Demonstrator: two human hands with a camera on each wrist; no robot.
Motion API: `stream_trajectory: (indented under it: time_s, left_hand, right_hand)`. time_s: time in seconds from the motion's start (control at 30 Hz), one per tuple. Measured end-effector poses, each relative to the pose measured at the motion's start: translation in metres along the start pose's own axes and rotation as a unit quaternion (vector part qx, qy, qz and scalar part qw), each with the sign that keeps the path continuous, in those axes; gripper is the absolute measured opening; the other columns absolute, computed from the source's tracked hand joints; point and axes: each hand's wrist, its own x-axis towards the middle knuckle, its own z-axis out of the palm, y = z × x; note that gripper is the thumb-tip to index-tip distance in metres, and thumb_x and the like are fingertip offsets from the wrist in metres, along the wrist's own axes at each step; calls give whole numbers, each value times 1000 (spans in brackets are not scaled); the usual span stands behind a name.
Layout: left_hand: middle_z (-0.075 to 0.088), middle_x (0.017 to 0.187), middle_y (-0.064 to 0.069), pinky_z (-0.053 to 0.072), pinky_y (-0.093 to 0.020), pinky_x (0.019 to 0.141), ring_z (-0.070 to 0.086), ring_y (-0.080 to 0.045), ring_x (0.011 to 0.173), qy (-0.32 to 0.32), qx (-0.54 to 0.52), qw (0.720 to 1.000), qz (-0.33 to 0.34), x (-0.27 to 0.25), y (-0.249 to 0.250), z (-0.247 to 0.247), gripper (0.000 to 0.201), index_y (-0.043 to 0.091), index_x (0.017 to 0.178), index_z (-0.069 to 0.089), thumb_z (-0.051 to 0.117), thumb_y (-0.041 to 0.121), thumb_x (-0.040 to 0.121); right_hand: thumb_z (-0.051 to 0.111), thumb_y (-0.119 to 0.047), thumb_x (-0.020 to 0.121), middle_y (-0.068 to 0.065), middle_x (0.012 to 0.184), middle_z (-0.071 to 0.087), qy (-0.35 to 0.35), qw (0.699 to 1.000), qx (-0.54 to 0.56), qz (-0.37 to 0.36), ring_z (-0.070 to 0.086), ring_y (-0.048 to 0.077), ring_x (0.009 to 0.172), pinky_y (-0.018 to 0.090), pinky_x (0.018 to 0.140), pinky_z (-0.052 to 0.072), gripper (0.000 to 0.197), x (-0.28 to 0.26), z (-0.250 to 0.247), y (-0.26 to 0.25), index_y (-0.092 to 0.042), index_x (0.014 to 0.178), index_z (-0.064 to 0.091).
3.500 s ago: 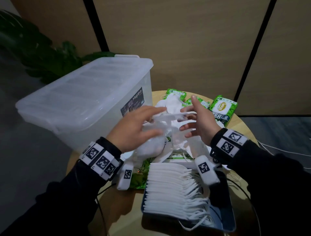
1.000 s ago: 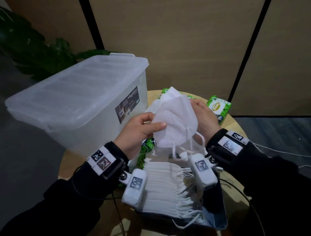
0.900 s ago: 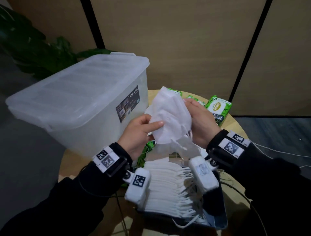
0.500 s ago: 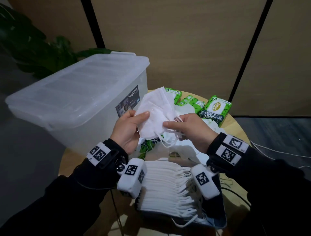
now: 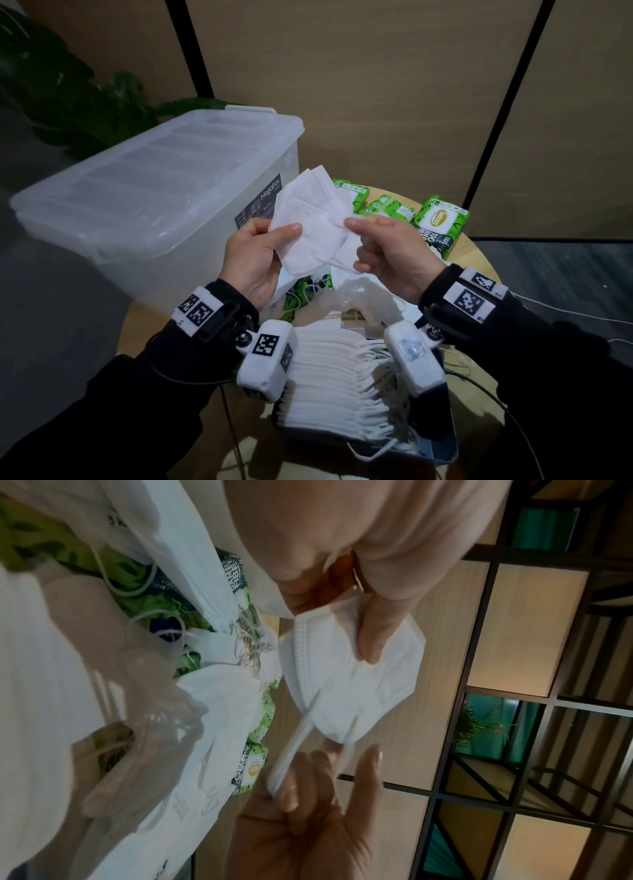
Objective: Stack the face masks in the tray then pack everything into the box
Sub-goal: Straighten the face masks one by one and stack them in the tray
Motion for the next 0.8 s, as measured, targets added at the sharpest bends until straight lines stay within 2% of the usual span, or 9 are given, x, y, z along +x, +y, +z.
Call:
stream_trajectory:
  time_s: [0.07, 0.1, 0.17, 0.23, 0.4, 0.47, 0.57, 0.67, 0.8]
  left_hand:
    - [73, 94, -18, 63, -46, 83, 74, -31, 88, -16, 2, 1000, -1, -1, 0, -1, 27, 8, 85, 57, 76, -10, 80]
    - [71, 93, -17, 63, -45, 81, 73, -30, 86, -25, 12, 1000, 1, -2, 0, -2, 28, 9, 84, 56, 76, -10, 81]
    - [67, 87, -12, 61, -37, 70, 70, -26, 80, -37, 60, 997, 21, 0, 0, -5, 30, 12, 80, 55, 75, -11, 80]
    - [67, 86, -8, 57, -30, 63, 68, -22, 78, -53, 104, 992, 46, 0, 2, -6, 29, 11, 84, 59, 72, -15, 80]
    - [74, 93, -6, 60, -37, 78, 70, -21, 89, -93, 119, 985, 82, -3, 7, -6, 17, 9, 99, 69, 69, -6, 89]
    - [72, 90, -7, 57, -40, 80, 67, -21, 87, -98, 138, 979, 113, -4, 5, -6, 8, 9, 94, 70, 73, 2, 90]
    - [71, 86, -9, 54, -37, 76, 65, -20, 80, -85, 181, 967, 156, 0, 2, -7, 14, 10, 82, 68, 77, 0, 86]
    - [68, 87, -12, 53, -37, 78, 62, -24, 83, -84, 169, 971, 144, 4, 1, -10, 24, 13, 74, 68, 77, -7, 82]
    - [66, 89, -9, 56, -27, 74, 64, -23, 84, -77, 97, 987, 103, 7, 1, -8, 47, 16, 58, 68, 63, -25, 79]
  right_hand:
    - [77, -10, 89, 2, 66, 35, -15, 998, -67, 3, 25, 14, 49, 27, 48, 36, 20, 1, -2, 5, -5, 106, 68]
    - [75, -9, 90, 5, 69, 36, -18, 997, -80, 1, 26, 14, 48, 26, 47, 36, 19, 1, -2, 7, -2, 107, 69]
    - [72, -7, 93, 6, 69, 35, -17, 995, -98, -26, 27, 14, 47, 27, 46, 35, 7, 0, -1, 9, -1, 96, 72]
    - [72, -8, 93, 0, 59, 35, -2, 992, -115, -44, 27, 14, 47, 27, 47, 34, 8, 0, -4, 10, -5, 86, 73]
    - [74, -7, 91, -11, 49, 45, 20, 986, -147, -80, 29, 14, 47, 28, 50, 32, 11, -1, -11, 11, -8, 80, 75]
    - [76, -7, 89, -11, 52, 52, 21, 983, -160, -90, 32, 14, 46, 29, 50, 32, 6, -1, -11, 13, -4, 84, 77]
    - [78, -7, 87, -1, 56, 54, 25, 982, -162, -91, 35, 15, 47, 29, 50, 33, 9, 1, -12, 17, 2, 88, 77]
    - [78, -4, 86, -1, 53, 52, 18, 983, -161, -86, 36, 15, 46, 28, 49, 32, 3, 2, -11, 19, -2, 84, 77]
    - [80, -10, 86, 5, 52, 48, 26, 981, -169, -91, 36, 17, 45, 29, 50, 33, 14, 3, -11, 21, 2, 79, 75]
